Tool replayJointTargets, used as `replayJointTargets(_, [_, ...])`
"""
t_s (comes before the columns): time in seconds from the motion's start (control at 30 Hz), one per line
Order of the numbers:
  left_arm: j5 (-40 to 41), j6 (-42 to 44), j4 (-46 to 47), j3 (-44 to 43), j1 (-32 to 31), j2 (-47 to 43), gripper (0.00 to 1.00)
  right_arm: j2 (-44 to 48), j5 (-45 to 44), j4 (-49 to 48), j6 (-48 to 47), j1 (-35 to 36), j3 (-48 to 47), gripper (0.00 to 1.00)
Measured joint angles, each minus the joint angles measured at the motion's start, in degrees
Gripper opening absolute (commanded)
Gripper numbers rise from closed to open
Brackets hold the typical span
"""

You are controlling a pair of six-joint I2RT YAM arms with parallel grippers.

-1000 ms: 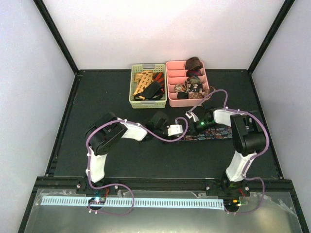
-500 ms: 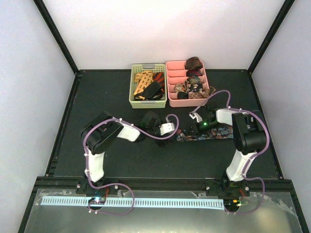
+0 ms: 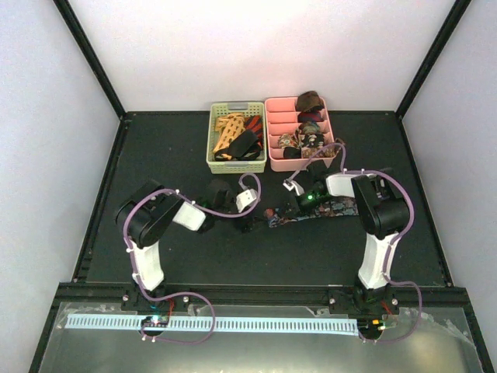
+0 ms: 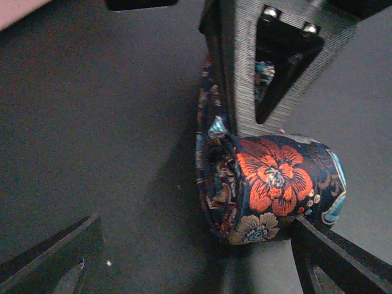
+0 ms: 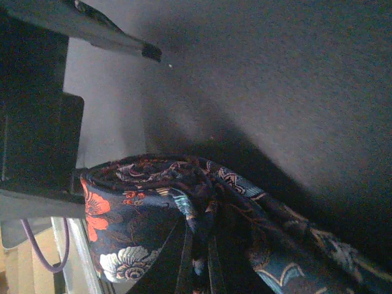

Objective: Roll the ties
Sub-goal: Roll the tie at the center of the board.

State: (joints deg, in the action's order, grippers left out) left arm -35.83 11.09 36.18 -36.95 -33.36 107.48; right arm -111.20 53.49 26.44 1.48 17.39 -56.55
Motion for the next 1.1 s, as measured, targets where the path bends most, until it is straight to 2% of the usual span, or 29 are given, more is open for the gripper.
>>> replayJointTargets(0.17, [-1.53, -0.61, 4.24, 2.93, -0.02, 0.02, 0.88, -1.18, 0.0, -0.52, 1.05, 1.46, -1.31, 0.02])
replayJointTargets(0.33, [-3.21, -1.97, 8.83, 3.21, -0.35, 0.33, 0.92, -2.01, 0.44, 0.2, 1.46, 1.09, -1.81, 0.02])
replayJointTargets(0.5, [-3.1, -2.34, 14.51, 6.64, -3.63, 0.46, 0.93, -2.01, 0.42, 0.57, 1.66, 0.79, -1.88, 0.02])
replayJointTargets(0.83, [1.64, -3.04, 15.5, 1.42, -6.16, 5.77, 0.9, -0.98, 2.1, -2.19, 2.82, 0.24, 1.33, 0.02])
replayJointTargets(0.9, [2.4, -2.62, 15.34, 0.5, -6.75, 6.43, 0.85, -0.98, 2.4, -2.78, 2.97, 0.15, 1.68, 0.02])
replayJointTargets(1.0, [2.78, -1.62, 13.73, -0.52, -7.5, 7.43, 0.72, -0.98, 2.95, -3.58, 3.37, -0.17, 2.21, 0.02])
replayJointTargets(1.1, [2.84, 0.02, 10.73, -2.58, -7.87, 8.41, 0.53, -0.98, 3.26, -4.11, 3.56, -0.2, 2.47, 0.11])
